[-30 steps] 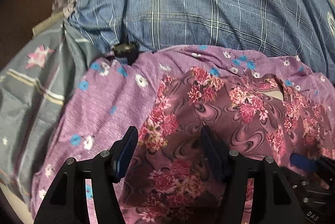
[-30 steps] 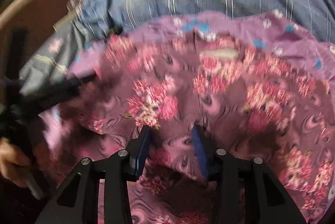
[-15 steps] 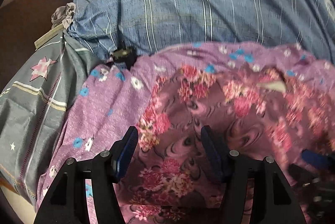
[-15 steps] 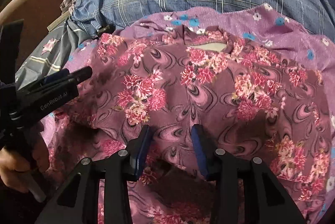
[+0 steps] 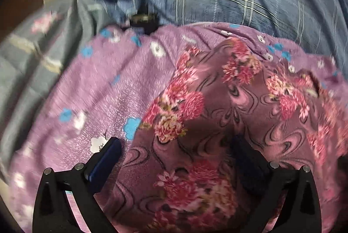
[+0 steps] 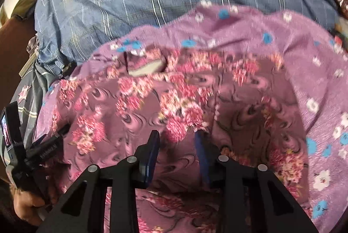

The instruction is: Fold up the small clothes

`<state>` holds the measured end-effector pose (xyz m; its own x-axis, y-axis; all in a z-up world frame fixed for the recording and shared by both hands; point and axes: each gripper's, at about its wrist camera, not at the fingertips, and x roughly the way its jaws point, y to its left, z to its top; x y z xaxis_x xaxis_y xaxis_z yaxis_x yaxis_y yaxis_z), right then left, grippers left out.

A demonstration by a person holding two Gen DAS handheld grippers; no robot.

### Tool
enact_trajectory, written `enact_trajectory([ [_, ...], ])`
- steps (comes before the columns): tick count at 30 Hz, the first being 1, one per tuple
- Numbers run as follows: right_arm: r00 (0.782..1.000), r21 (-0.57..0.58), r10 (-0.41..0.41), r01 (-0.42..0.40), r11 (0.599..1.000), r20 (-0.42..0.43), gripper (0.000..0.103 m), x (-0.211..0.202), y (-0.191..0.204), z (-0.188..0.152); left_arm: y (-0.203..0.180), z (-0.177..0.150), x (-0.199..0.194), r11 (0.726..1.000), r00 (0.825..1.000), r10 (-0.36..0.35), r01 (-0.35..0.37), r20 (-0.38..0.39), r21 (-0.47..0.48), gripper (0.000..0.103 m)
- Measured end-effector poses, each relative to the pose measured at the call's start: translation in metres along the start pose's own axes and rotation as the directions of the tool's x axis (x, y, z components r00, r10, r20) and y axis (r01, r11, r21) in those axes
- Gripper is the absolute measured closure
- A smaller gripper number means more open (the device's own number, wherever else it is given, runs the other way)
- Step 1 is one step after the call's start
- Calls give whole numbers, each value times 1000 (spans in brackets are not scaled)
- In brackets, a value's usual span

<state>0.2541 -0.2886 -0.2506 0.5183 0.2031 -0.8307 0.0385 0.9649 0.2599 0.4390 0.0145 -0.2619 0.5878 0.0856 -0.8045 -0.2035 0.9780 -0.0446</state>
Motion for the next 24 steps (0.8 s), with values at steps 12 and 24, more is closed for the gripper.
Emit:
enact_trajectory([
  [12, 984, 44, 85, -93, 995, 158, 64, -75, -25, -28, 76, -4, -50, 992, 997, -72, 73, 19, -100, 4],
  [24, 969, -5, 248, -248, 969, 7, 48, -173, -40, -167, 171, -144, -148, 996, 996, -83, 84, 27, -25, 5],
])
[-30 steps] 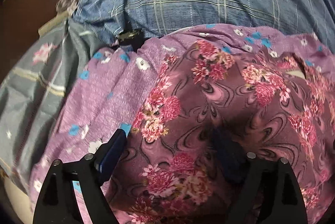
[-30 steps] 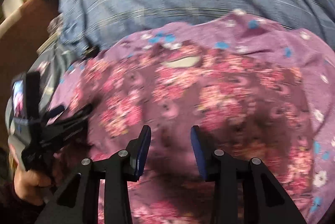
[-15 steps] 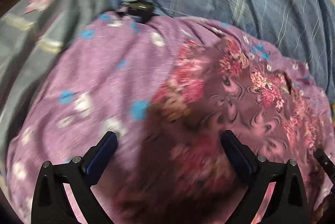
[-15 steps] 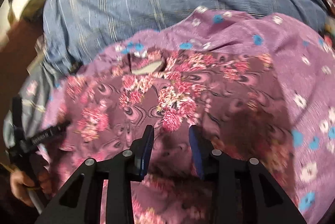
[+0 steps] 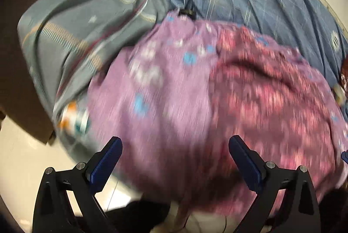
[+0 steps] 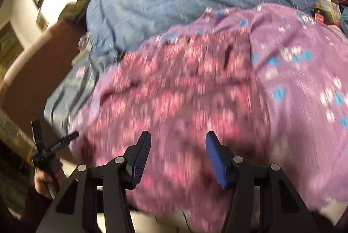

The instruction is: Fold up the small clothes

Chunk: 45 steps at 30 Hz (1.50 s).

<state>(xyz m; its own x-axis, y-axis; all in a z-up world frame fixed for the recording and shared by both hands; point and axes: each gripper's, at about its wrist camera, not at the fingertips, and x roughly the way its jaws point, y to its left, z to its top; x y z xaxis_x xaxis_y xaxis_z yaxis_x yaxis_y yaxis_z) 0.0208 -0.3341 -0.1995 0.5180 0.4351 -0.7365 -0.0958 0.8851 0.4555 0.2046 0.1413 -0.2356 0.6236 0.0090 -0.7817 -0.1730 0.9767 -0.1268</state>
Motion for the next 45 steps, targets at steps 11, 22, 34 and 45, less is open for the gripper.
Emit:
enact_trajectory([
  [11, 933, 182, -111, 182, 966, -344, 35, 44, -26, -102, 26, -55, -15, 990, 983, -67, 45, -171, -133, 10],
  [22, 926, 217, -191, 269, 939, -324, 97, 74, -26, -110, 16, -71, -14, 995, 986, -63, 51, -151, -87, 15],
  [34, 955, 202, 224, -184, 962, -196, 97, -30, 12, -85, 19, -77, 27, 980, 950, -163, 124, -265, -158, 33],
  [45, 910, 168, 412, -412, 895, 37, 97, -108, 22, -47, 12, -82, 52, 954, 903, -271, 207, -334, -216, 29],
])
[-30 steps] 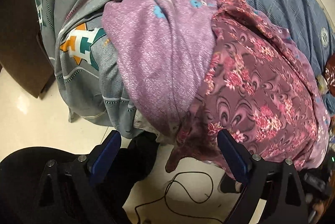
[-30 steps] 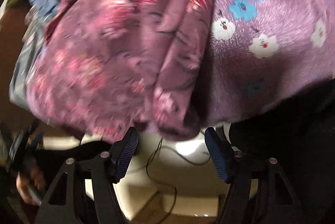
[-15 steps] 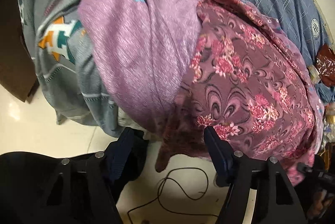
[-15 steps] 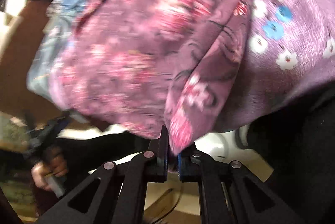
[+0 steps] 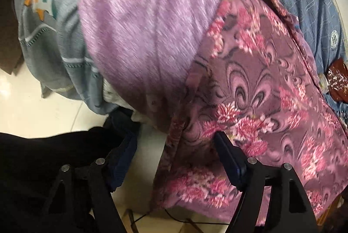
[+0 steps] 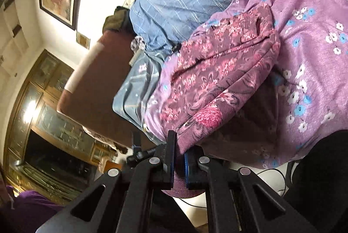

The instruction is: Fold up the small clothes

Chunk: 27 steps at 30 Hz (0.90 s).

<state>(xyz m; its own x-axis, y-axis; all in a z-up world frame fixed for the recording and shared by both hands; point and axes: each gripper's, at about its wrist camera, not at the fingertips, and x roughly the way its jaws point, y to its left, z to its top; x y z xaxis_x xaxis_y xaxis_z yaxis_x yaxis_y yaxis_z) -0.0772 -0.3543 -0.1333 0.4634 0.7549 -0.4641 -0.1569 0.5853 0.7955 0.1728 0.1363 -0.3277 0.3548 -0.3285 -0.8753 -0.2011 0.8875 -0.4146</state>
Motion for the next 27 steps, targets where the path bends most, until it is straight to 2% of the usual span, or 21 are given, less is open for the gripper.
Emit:
enact_trajectory([
  [6, 1000, -16, -12, 12, 1000, -13, 97, 5, 3, 4, -2, -4, 24, 1000, 996, -21, 21, -84, -3, 29],
  [10, 1000, -42, -5, 4, 999, -8, 97, -3, 4, 6, 3, -5, 31, 999, 995, -35, 33, -91, -31, 29],
  [14, 1000, -48, -2, 2, 999, -5, 97, -5, 4, 8, 9, -8, 35, 999, 998, -8, 5, -64, -54, 29],
  [18, 1000, -37, 2, -3, 999, -13, 97, -1, 0, 8, 7, -12, 45, 999, 997, 41, -44, -72, -33, 29],
  [23, 1000, -47, 12, -13, 999, -22, 97, 4, 1, 9, -3, -16, 58, 999, 997, 37, -35, -71, 21, 32],
  [24, 1000, -50, 13, -14, 999, -22, 97, 4, 2, 9, -5, -15, 60, 999, 997, 30, -27, -66, 39, 35],
  [25, 1000, -56, 12, -13, 998, -20, 97, 3, 3, 9, -7, -15, 60, 998, 998, 8, -5, -54, 55, 55],
  [26, 1000, -61, 10, -11, 998, -18, 97, 2, 4, 9, -9, -14, 60, 997, 998, -22, 25, -52, 68, 85],
  [27, 1000, -65, 8, -9, 998, -16, 97, 1, 4, 9, -9, -15, 61, 996, 998, -38, 42, -54, 76, 94],
])
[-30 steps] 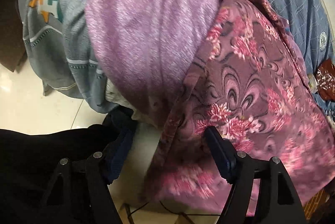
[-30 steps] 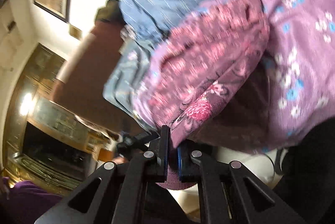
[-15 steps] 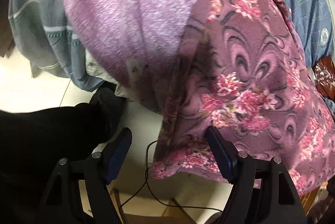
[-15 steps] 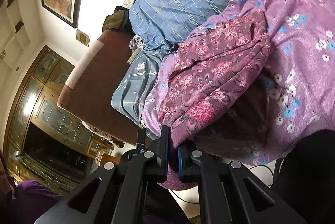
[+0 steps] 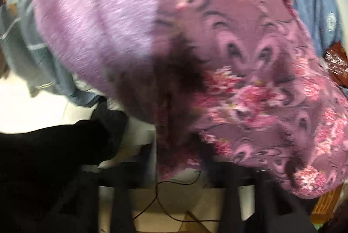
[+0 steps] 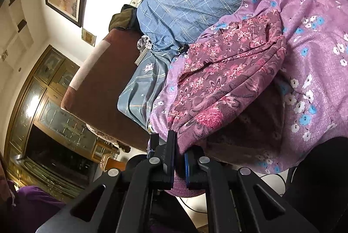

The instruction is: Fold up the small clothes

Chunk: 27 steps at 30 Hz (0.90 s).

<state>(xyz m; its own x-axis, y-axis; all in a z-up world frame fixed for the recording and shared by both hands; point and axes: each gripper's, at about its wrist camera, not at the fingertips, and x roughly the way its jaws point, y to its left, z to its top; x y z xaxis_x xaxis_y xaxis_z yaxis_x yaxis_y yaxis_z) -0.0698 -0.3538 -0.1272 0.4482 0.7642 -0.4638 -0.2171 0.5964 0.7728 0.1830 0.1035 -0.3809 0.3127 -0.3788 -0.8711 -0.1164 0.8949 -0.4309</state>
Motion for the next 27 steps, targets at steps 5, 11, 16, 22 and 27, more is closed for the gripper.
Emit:
enact_trajectory([
  [5, 1000, 3, -4, 4, 1000, 27, 97, -9, -2, 2, -8, -4, -20, 990, 988, -132, 127, 81, 60, 100],
  [11, 997, -34, 2, 1, 999, 78, 97, -19, 4, 22, -30, 1, -71, 958, 947, -249, 209, 204, 197, 100],
  [16, 990, -81, 20, -9, 997, 141, 97, -18, 11, 58, -40, 35, -115, 938, 902, -320, 259, 291, 230, 100],
  [22, 965, -49, 18, -5, 999, 263, 97, 1, -15, 129, -73, 98, -169, 913, 826, -397, 309, 401, 267, 100],
  [27, 936, 24, -1, -7, 1000, 352, 97, 33, -57, 190, -102, 176, -158, 926, 786, -376, 300, 490, 228, 100],
])
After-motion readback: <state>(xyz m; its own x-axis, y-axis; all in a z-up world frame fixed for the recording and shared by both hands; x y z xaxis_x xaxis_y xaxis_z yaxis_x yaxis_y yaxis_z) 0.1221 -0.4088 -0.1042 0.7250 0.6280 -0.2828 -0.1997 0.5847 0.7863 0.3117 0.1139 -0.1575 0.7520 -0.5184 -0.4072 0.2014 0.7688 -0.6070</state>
